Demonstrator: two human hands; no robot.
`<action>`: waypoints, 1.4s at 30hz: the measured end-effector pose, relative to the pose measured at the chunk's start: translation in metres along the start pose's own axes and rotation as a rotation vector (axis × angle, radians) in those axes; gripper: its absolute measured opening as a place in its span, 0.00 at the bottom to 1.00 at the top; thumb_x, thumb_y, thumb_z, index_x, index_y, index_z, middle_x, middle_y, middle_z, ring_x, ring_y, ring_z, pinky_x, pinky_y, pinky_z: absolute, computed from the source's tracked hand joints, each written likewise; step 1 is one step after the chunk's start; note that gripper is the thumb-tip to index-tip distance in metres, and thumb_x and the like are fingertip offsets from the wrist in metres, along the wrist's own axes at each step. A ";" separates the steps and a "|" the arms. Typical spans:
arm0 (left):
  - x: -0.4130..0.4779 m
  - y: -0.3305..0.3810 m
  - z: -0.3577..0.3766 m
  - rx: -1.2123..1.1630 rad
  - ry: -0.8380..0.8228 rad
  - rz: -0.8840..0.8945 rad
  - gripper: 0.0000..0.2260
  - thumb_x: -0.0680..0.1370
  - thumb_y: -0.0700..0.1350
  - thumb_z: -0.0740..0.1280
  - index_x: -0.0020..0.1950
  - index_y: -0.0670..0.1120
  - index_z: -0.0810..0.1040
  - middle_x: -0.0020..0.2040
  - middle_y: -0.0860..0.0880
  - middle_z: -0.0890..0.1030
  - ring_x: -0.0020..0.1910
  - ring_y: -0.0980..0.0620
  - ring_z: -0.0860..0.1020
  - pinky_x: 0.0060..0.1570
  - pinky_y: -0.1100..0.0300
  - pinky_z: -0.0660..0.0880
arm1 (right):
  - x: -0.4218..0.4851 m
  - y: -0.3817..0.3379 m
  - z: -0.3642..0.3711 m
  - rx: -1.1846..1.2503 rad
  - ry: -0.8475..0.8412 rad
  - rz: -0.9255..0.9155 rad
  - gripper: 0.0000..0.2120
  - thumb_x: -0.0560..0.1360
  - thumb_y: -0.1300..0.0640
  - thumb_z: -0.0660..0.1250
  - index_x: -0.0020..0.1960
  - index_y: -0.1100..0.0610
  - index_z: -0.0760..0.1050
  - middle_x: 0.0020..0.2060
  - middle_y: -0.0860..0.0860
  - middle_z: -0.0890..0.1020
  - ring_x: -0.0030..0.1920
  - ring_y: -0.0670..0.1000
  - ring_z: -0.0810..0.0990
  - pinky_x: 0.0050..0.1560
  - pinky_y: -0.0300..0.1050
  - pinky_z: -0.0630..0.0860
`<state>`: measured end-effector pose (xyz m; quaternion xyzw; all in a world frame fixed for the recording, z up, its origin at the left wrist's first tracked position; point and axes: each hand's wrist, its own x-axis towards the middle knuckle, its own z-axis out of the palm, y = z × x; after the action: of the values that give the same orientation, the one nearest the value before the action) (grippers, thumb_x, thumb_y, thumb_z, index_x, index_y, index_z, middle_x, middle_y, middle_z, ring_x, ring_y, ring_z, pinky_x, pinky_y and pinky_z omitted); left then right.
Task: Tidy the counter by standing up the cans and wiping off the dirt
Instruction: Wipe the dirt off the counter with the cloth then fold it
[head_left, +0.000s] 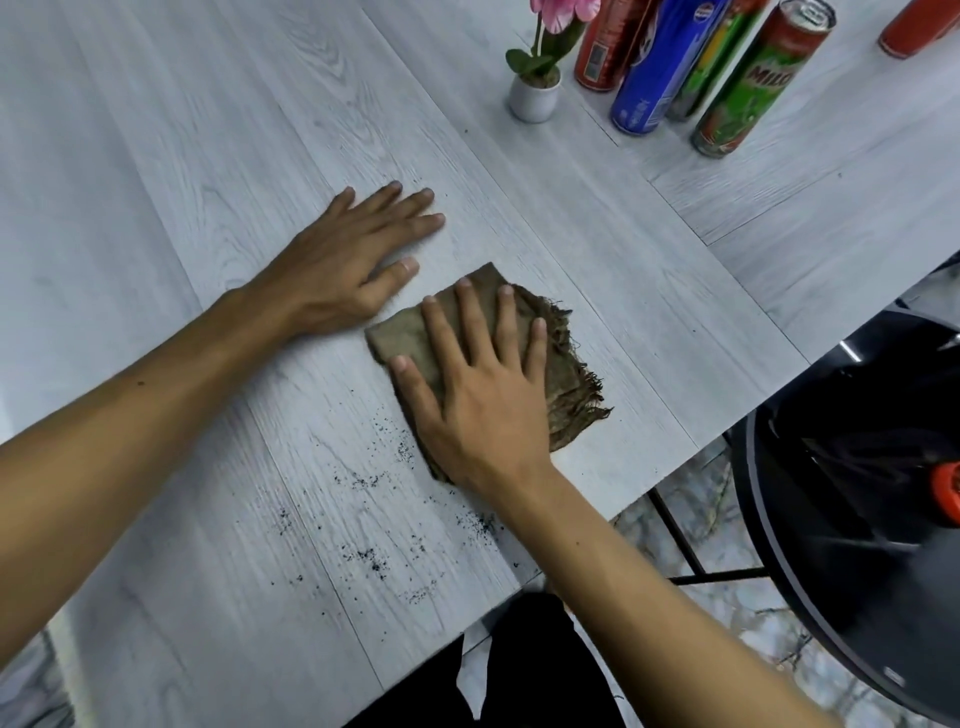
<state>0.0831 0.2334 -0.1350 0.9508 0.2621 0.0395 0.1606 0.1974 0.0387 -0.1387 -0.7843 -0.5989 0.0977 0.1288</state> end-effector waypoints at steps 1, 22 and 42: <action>-0.001 -0.001 0.000 0.005 0.003 -0.001 0.27 0.84 0.58 0.52 0.83 0.56 0.57 0.85 0.56 0.53 0.84 0.53 0.49 0.81 0.46 0.46 | -0.006 -0.001 0.001 -0.014 -0.006 -0.026 0.32 0.84 0.34 0.45 0.83 0.47 0.56 0.84 0.51 0.52 0.83 0.58 0.40 0.78 0.67 0.39; -0.031 0.012 0.010 -0.003 0.021 -0.074 0.26 0.85 0.60 0.51 0.84 0.59 0.55 0.85 0.58 0.51 0.84 0.57 0.46 0.81 0.49 0.43 | -0.103 0.064 -0.016 0.016 0.074 0.143 0.33 0.83 0.35 0.49 0.83 0.50 0.56 0.84 0.49 0.51 0.83 0.53 0.40 0.81 0.61 0.39; -0.047 0.007 0.004 -0.042 0.021 -0.005 0.26 0.84 0.59 0.56 0.83 0.56 0.60 0.84 0.56 0.54 0.84 0.53 0.49 0.82 0.46 0.46 | 0.010 0.079 -0.022 0.017 0.073 0.284 0.36 0.81 0.29 0.47 0.83 0.46 0.54 0.84 0.50 0.51 0.83 0.58 0.40 0.79 0.64 0.36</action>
<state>0.0467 0.2025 -0.1363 0.9460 0.2652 0.0546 0.1780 0.2788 0.0266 -0.1428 -0.8631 -0.4759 0.0915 0.1418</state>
